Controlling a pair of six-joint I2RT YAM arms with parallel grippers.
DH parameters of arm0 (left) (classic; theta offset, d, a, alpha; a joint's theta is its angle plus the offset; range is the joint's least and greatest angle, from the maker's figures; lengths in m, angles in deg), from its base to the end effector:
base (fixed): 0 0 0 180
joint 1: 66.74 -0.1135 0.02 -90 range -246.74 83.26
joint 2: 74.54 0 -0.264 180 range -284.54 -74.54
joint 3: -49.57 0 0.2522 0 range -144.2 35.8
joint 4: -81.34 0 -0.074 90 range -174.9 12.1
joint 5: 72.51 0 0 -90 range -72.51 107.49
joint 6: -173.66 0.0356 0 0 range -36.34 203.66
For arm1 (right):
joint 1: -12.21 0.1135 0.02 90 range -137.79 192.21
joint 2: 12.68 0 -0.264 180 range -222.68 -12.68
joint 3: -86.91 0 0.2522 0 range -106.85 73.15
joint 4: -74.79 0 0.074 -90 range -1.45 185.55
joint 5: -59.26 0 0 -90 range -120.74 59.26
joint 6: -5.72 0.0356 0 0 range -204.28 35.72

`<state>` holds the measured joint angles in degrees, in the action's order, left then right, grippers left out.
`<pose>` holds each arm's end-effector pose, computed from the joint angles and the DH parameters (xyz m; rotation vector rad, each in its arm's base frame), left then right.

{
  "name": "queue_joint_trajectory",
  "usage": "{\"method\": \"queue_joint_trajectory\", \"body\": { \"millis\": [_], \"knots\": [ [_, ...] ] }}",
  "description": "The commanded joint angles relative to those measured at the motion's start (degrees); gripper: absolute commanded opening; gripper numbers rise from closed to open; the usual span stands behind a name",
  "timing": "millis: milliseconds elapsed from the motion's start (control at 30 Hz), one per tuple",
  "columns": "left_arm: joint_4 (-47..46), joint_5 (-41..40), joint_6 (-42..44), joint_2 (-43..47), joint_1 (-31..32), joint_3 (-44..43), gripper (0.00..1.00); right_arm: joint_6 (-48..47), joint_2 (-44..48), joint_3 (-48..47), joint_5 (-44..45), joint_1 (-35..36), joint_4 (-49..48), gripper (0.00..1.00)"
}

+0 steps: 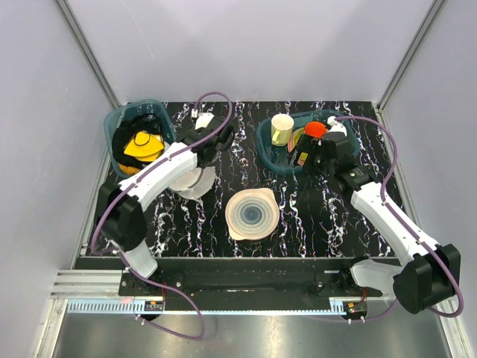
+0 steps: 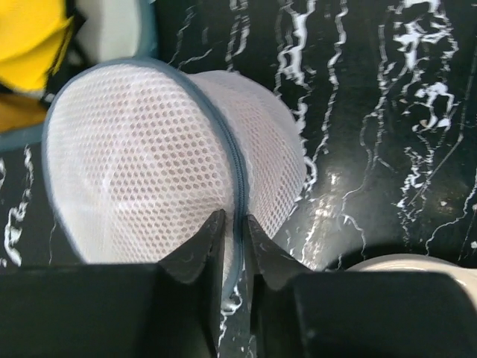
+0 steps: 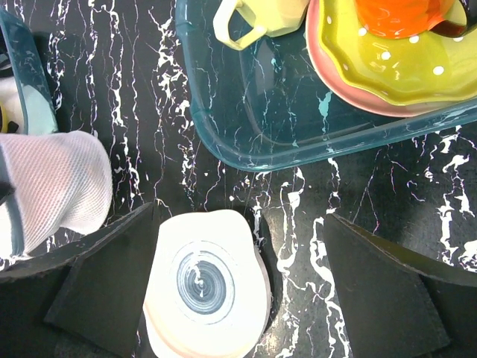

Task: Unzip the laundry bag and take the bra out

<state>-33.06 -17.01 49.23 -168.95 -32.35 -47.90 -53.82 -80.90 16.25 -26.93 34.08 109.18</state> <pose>0.2918 -0.1753 0.2985 -0.1832 2.4033 0.2838 0.2486 0.0972 0.3114 0.2018 2.1537 0.4646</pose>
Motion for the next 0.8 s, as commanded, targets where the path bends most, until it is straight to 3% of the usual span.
{"method": "queue_joint_trajectory", "body": {
  "millis": [0,100,267,400,567,633,767],
  "knots": [
    [-2.4,4.9,2.4,-3.8,0.1,-7.6,0.57,-0.6,1.4,0.3,0.0,0.5,-1.9,1.00],
    [-0.2,4.4,3.7,-3.8,0.1,-11.0,0.99,-0.7,1.6,0.3,0.2,0.5,-1.4,1.00],
    [1.2,2.4,2.9,6.2,-0.7,-9.5,0.99,-0.8,1.6,0.4,-0.1,0.5,-1.5,1.00],
    [-0.4,6.1,-1.0,17.0,-5.4,3.1,0.99,-1.3,1.3,0.5,-0.8,0.5,-2.3,1.00],
    [-10.3,20.5,-7.6,31.4,-15.7,22.0,0.99,-1.4,0.1,0.7,-2.1,0.5,-3.6,1.00],
    [-14.3,21.3,-10.8,37.6,-17.5,29.7,0.99,-0.9,-0.6,0.7,-2.7,0.4,-3.7,1.00],
    [-18.5,21.2,-13.5,44.1,-18.4,36.8,0.99,-0.8,-1.0,0.7,-3.6,0.5,-4.0,1.00]
  ]
}}
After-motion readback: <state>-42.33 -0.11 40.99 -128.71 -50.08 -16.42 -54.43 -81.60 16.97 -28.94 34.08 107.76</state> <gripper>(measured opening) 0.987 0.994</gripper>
